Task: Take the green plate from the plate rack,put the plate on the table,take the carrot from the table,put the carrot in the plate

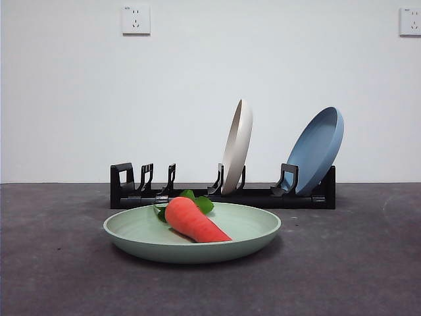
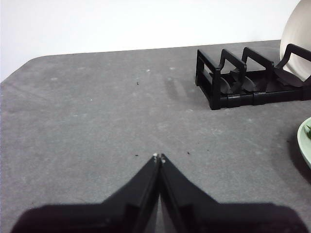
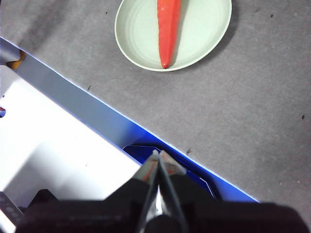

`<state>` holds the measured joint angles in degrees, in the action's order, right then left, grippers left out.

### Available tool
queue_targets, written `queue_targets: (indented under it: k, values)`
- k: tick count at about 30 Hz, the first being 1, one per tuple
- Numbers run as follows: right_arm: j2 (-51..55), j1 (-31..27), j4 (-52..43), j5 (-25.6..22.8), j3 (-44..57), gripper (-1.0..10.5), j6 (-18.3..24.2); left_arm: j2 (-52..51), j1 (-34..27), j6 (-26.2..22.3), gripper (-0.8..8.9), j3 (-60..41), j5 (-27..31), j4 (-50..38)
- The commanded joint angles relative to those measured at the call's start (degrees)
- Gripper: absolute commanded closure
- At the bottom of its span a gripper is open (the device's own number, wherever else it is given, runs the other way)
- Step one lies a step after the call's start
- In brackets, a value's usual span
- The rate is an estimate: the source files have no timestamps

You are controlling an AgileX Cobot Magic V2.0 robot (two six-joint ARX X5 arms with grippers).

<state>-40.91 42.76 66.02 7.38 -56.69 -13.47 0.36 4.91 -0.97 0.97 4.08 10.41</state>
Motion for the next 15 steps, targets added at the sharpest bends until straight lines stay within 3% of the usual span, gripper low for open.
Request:
queue_targets:
  k: [1, 6, 15]
  values:
    - [0.13, 0.02, -0.35, -0.07, 0.24, 9.5, 0.48, -0.20, -0.15, 0.33, 8.15, -0.76, 0.17, -0.26]
    - [3.19, -6.78, -3.39, -1.60, 0.55, 9.5, 7.69, -0.20, -0.15, 0.33, 8.15, -0.76, 0.17, -0.26]
    - [16.46, -28.59, -29.33, 2.25, 14.75, 9.5, 13.51, -0.20, -0.13, 0.33, 8.15, -0.76, 0.15, -0.28]
